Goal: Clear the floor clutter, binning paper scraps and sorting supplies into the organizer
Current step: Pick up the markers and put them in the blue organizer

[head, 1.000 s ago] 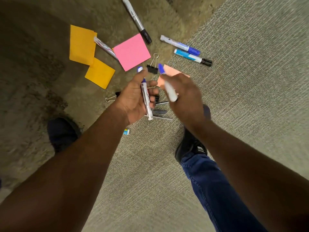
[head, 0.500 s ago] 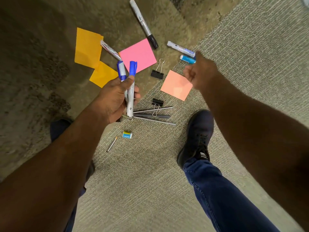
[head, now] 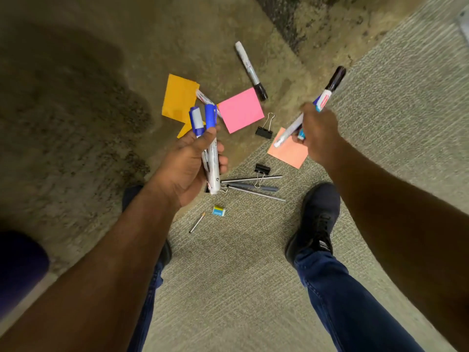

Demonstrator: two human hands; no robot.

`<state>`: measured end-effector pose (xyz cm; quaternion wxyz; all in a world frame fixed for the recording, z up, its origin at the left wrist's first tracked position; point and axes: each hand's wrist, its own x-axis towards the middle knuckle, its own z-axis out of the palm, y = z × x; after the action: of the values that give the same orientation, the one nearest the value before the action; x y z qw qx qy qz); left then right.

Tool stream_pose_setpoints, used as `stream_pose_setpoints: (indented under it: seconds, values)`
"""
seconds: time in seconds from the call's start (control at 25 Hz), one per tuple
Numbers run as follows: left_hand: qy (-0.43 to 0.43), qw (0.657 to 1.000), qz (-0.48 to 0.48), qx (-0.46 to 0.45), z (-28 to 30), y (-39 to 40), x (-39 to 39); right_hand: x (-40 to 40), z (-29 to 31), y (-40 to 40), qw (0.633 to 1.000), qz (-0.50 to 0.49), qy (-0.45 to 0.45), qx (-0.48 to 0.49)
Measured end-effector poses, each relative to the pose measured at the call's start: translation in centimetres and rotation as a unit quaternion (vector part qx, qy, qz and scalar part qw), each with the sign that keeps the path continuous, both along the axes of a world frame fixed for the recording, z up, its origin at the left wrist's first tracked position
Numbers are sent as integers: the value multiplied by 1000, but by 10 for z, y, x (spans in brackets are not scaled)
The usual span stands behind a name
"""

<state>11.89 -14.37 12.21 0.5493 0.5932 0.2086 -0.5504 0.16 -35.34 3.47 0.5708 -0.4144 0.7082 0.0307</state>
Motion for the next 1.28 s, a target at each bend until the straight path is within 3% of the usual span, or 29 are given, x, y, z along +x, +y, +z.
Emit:
stream_pose_setpoints:
  seconds: [0.12,0.32,0.48,0.68,0.96,1.16,1.28]
  values:
    - [4,999,42,-27,66,0,3,-8,91,31,990,115,-61,54]
    - [-27,997,57,-42,189,-2,8,16,259,66,958,128,-208,153]
    - [-63,992,97,-56,311,12,11,48,397,80,911,185,-329,167]
    - [-78,976,186,-77,460,52,-4,56,544,102,874,261,-377,159]
    - [-68,932,344,-94,582,129,-7,84,661,171,851,308,-370,208]
    - [-99,919,341,-173,643,195,37,147,719,242,801,400,-403,190]
    - [-147,910,349,-170,671,242,85,198,746,280,799,411,-403,175]
